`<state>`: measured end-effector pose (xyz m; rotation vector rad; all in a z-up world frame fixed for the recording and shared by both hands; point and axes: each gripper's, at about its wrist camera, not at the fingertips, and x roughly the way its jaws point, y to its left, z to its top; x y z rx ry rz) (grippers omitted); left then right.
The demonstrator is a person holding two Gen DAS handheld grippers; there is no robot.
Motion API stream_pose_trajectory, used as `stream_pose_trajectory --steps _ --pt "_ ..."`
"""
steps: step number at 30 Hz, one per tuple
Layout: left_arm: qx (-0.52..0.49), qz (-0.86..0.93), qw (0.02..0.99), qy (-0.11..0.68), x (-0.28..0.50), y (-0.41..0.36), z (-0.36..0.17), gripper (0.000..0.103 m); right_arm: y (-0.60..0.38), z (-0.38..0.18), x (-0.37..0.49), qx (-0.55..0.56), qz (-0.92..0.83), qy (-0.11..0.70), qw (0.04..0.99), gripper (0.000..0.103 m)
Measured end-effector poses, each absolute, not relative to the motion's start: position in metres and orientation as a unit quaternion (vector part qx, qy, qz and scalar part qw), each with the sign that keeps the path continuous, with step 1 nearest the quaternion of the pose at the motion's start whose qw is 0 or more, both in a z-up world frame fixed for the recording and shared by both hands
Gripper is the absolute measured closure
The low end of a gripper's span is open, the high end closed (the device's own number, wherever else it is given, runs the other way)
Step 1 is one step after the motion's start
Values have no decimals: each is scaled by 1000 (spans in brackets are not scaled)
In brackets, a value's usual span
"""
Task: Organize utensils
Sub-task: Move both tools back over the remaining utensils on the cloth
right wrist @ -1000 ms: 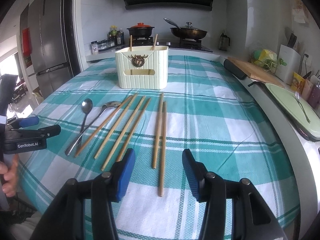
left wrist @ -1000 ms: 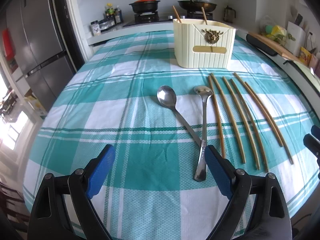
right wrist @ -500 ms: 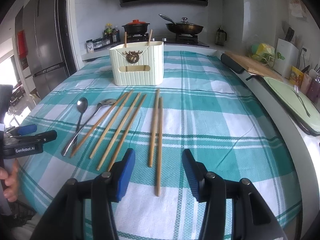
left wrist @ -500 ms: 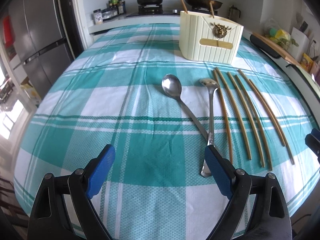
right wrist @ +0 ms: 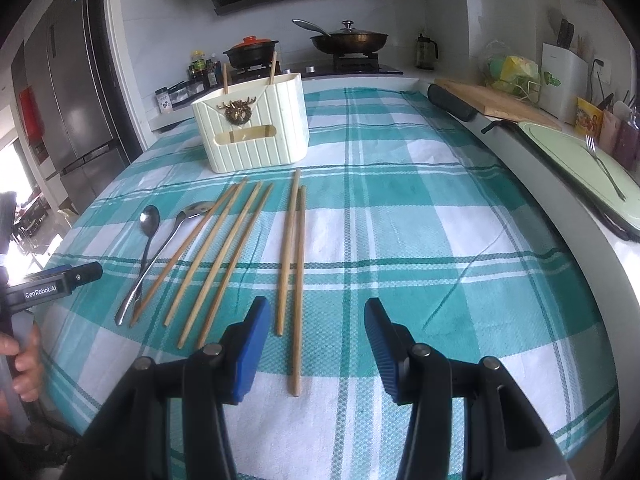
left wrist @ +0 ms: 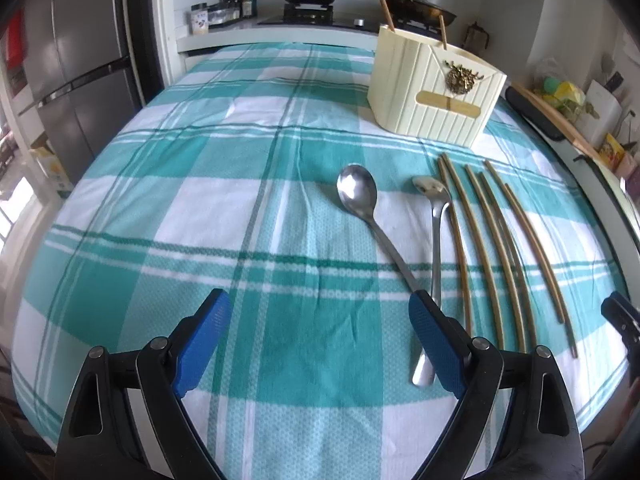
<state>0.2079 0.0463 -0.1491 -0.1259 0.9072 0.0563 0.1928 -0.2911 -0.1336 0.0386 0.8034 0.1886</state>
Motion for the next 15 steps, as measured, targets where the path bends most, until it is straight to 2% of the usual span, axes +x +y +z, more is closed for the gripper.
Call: stream_pose_trajectory --steps 11,15 --pt "-71 22 892 445 223 50 -151 11 -300 -142 202 38 91 410 907 56" --pt "-75 22 891 447 225 51 -152 11 -301 -146 203 42 95 419 902 61"
